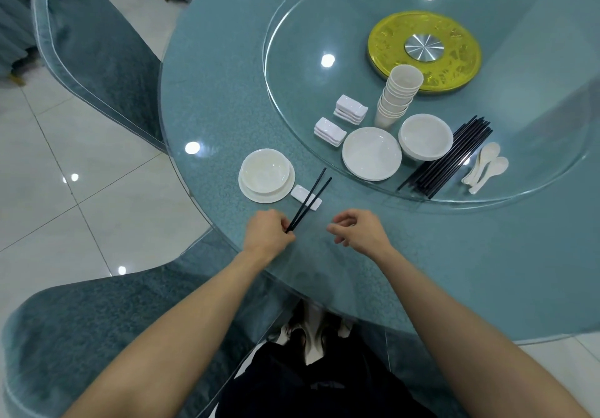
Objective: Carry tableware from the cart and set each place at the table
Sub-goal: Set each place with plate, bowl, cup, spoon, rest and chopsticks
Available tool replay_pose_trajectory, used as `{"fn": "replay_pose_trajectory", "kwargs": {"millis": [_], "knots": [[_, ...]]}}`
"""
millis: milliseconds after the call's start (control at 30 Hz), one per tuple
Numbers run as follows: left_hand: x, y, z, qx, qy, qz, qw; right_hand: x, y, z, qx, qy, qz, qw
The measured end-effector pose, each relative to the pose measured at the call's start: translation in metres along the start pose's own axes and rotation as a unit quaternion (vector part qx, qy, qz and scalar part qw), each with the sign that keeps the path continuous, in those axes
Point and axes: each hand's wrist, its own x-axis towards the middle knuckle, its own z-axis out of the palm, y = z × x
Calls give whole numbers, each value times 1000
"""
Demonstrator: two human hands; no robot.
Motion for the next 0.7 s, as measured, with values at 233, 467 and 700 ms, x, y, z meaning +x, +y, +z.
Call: {"fn": "replay_pose_trajectory", "kwargs": {"millis": [233, 467, 700], "knots": [[10, 4, 9, 35, -2, 18, 999, -4, 3, -6, -3, 10, 3, 1000], [12, 7, 10, 47, -3, 30, 998, -5, 2, -11, 3, 17, 4, 1000], [12, 11, 6, 42, -3, 36, 998, -5, 0, -15, 7, 22, -2, 1000]]}}
